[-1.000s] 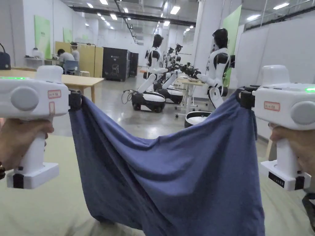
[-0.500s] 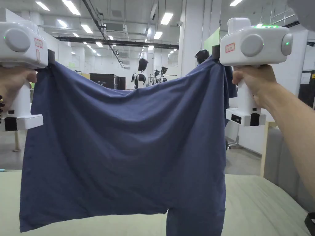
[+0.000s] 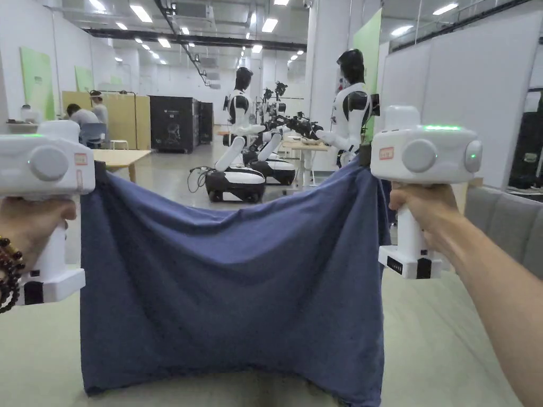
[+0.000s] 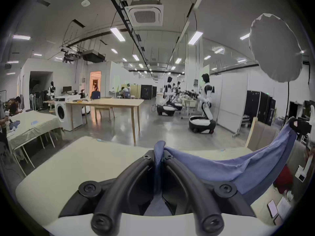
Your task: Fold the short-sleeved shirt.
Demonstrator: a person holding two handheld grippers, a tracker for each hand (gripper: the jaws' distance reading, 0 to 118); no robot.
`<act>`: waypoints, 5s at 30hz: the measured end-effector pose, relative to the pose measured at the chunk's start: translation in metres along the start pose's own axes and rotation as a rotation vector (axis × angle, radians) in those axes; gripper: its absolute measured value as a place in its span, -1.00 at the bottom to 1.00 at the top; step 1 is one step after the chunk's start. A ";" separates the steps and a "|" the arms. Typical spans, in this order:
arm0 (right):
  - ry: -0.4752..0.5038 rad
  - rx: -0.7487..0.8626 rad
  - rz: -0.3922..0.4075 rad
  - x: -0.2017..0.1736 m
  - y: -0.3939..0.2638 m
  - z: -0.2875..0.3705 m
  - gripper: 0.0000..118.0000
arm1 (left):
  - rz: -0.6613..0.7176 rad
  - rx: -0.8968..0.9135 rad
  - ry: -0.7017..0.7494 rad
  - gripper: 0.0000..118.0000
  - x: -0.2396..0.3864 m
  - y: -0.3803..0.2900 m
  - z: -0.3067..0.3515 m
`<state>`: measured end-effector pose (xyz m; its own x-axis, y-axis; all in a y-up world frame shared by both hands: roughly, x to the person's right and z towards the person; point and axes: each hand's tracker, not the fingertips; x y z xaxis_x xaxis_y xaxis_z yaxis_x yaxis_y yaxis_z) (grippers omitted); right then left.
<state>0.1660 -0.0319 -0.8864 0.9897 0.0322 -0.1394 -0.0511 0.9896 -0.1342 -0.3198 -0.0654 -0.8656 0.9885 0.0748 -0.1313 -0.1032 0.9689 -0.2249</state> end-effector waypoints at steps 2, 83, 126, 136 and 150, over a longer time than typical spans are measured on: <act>0.007 -0.015 0.003 0.004 -0.021 -0.003 -0.96 | -0.007 -0.017 0.008 -0.92 -0.002 -0.021 -0.004; 0.144 -0.363 0.002 0.037 -0.288 0.468 -0.87 | -0.116 -0.422 -0.178 -0.99 -0.077 -0.412 0.316; 0.097 -0.565 0.021 0.052 -0.302 0.120 -0.89 | -0.085 -0.410 -0.126 -0.99 -0.051 -0.308 0.143; 0.090 -0.713 0.092 0.046 -0.360 0.073 -0.18 | -0.124 -0.556 -0.086 -0.02 -0.041 -0.341 0.106; 0.158 -0.305 0.032 0.042 -0.273 0.412 -0.89 | 0.021 -0.244 -0.044 -0.85 -0.092 -0.319 0.380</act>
<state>0.2760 -0.2427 -0.4517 0.9553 0.0168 -0.2953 -0.1429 0.9005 -0.4107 -0.3361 -0.2914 -0.4145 0.9892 0.1093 -0.0974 -0.1417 0.8818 -0.4498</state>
